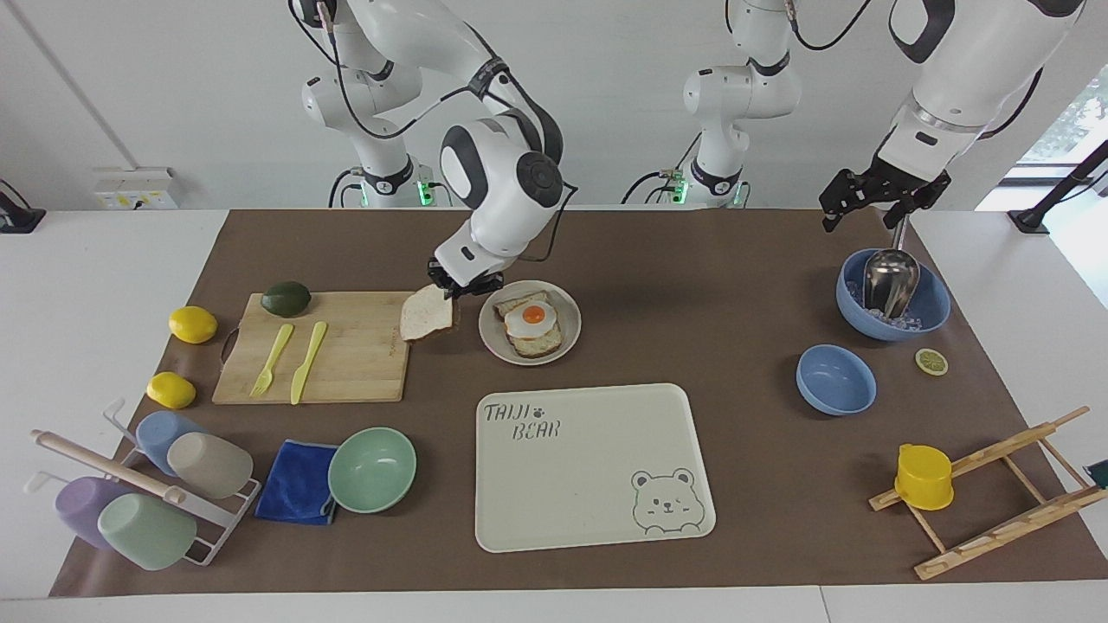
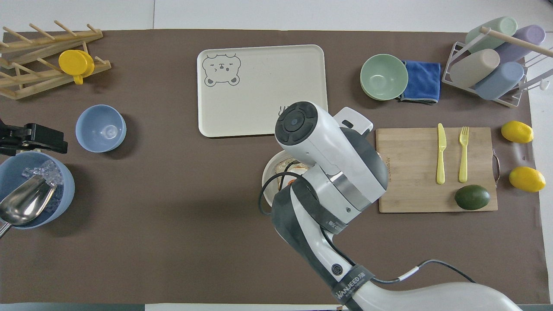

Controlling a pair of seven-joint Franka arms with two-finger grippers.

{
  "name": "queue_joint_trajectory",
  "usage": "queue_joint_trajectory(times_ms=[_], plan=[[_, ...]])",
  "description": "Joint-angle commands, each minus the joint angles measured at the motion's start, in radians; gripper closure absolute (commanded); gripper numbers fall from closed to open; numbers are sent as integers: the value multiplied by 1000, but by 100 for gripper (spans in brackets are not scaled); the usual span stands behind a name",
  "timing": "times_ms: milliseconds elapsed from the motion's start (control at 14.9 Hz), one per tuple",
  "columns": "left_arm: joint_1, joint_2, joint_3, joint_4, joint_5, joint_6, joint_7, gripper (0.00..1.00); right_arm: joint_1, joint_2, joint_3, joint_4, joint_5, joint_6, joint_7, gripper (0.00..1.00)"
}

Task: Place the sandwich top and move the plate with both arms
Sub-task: 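Carry the bread slice from the board over the egg plate with the right gripper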

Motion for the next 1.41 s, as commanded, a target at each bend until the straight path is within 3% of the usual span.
queue_joint_trajectory(times_ms=[0,201,736,1339], plan=[[4,-23,-3,-26,-8,12,2,0,61,99,3,181,27,-65,12,100],[4,-23,-3,-26,-8,10,2,0,98,99,13,175,59,16,15,100],[-3,-23,-3,-26,-8,12,1,0,123,69,26,-3,82,214,125,100],[6,-23,-3,-26,-8,13,1,0,143,24,55,-141,101,320,183,100]])
